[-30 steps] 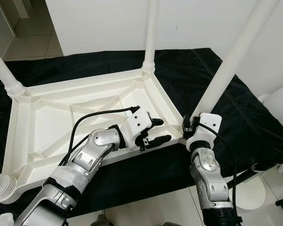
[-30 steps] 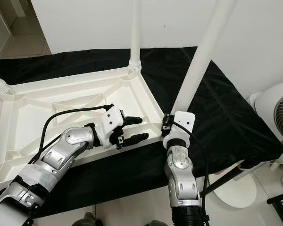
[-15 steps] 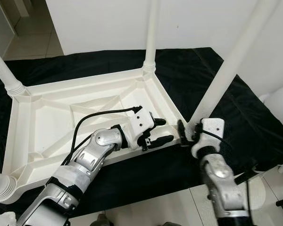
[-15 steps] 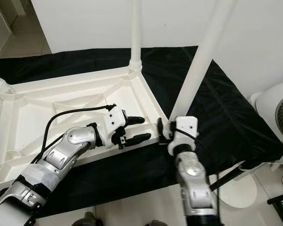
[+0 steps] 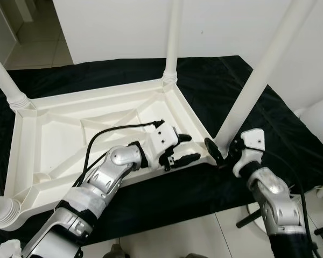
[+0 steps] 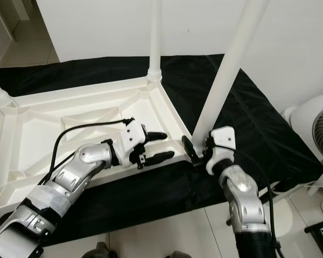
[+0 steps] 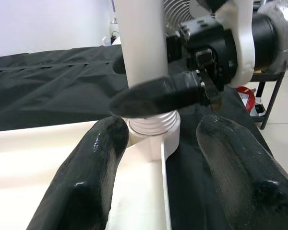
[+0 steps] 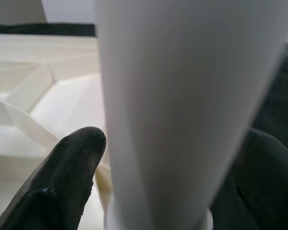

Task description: Building children table

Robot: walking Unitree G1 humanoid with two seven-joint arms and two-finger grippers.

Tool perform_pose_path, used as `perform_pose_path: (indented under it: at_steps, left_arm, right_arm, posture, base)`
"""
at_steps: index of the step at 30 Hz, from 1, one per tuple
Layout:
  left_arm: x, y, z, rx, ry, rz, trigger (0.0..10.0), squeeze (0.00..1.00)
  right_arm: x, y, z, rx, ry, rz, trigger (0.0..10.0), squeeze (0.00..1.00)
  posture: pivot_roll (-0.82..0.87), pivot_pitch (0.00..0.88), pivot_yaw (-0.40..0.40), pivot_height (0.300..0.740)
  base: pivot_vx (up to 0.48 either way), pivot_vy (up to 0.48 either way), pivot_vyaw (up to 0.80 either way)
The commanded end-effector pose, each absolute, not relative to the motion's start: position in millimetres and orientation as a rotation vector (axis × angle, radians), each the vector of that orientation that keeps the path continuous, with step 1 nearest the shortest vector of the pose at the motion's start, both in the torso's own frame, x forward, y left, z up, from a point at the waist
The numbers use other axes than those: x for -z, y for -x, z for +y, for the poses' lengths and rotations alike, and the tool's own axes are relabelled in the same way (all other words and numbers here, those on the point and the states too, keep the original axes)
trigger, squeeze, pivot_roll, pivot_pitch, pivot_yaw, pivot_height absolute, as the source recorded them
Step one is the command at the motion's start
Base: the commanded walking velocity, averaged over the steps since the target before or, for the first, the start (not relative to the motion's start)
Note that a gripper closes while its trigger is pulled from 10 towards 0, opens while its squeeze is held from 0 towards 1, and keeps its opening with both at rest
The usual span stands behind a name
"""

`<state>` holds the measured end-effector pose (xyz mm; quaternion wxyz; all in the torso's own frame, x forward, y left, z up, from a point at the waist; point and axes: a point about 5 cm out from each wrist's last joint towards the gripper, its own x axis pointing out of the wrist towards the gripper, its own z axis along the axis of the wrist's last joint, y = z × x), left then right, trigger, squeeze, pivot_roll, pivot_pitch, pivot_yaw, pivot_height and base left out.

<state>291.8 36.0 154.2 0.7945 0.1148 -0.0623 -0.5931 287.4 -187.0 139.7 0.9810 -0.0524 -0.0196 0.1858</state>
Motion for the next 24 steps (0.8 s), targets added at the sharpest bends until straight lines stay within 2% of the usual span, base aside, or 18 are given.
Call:
perform_pose_path:
  at_steps: [1,3,4,5,6,20,21,24]
  left_arm:
    - [-153.6,-286.9,34.2,1.409,-0.293,-0.127,10.0,0.0]
    - [-154.1,-287.2,33.9,1.41,-0.297,-0.129,10.0,0.0]
    - [-154.7,-287.6,33.5,1.41,-0.299,-0.131,10.0,0.0]
    - [-155.2,-287.6,33.1,1.41,-0.299,-0.134,10.0,0.0]
    - [-155.4,-287.9,32.8,1.409,-0.299,-0.135,10.0,0.0]
    - [-156.1,-288.1,34.1,1.391,-0.294,-0.138,10.0,0.0]
    - [-155.8,-287.5,34.6,1.391,-0.293,-0.136,10.0,0.0]
    - [-155.7,-287.4,34.7,1.391,-0.293,-0.136,10.0,0.0]
  right_arm:
    - [-137.1,-291.9,-185.6,-0.416,0.105,-0.022,10.0,0.0]
    - [-140.0,-298.1,-183.1,-0.445,0.12,-0.025,10.0,0.0]
    - [-143.0,-303.3,-180.8,-0.468,0.136,-0.034,9.5,0.0]
    - [-145.0,-306.6,-179.2,-0.49,0.143,-0.041,6.2,0.0]
    - [-145.5,-308.1,-177.8,-0.507,0.144,-0.04,0.0,0.0]
    - [-124.7,-298.9,-176.7,-0.536,0.1,0.028,0.0,0.0]
    - [-121.8,-297.3,-174.7,-0.515,0.08,0.027,9.9,0.0]
    - [-121.2,-297.4,-174.3,-0.511,0.077,0.025,10.0,0.0]
  posture:
    - [-0.02,0.0,0.001,0.74]
    - [-0.01,0.0,0.003,0.74]
    - [-0.01,0.0,0.001,0.74]
    - [-0.01,0.0,0.001,0.74]
    - [-0.01,0.0,-0.001,0.74]
    - [0.01,0.0,-0.01,0.74]
    - [0.0,0.0,-0.013,0.74]
    - [0.0,0.0,-0.013,0.74]
  base:
    - [0.0,0.0,0.0]
    - [0.0,0.0,0.0]
    - [0.0,0.0,0.0]
    - [0.0,0.0,0.0]
    - [0.0,0.0,0.0]
    - [0.0,0.0,0.0]
    - [0.0,0.0,0.0]
    - [0.0,0.0,0.0]
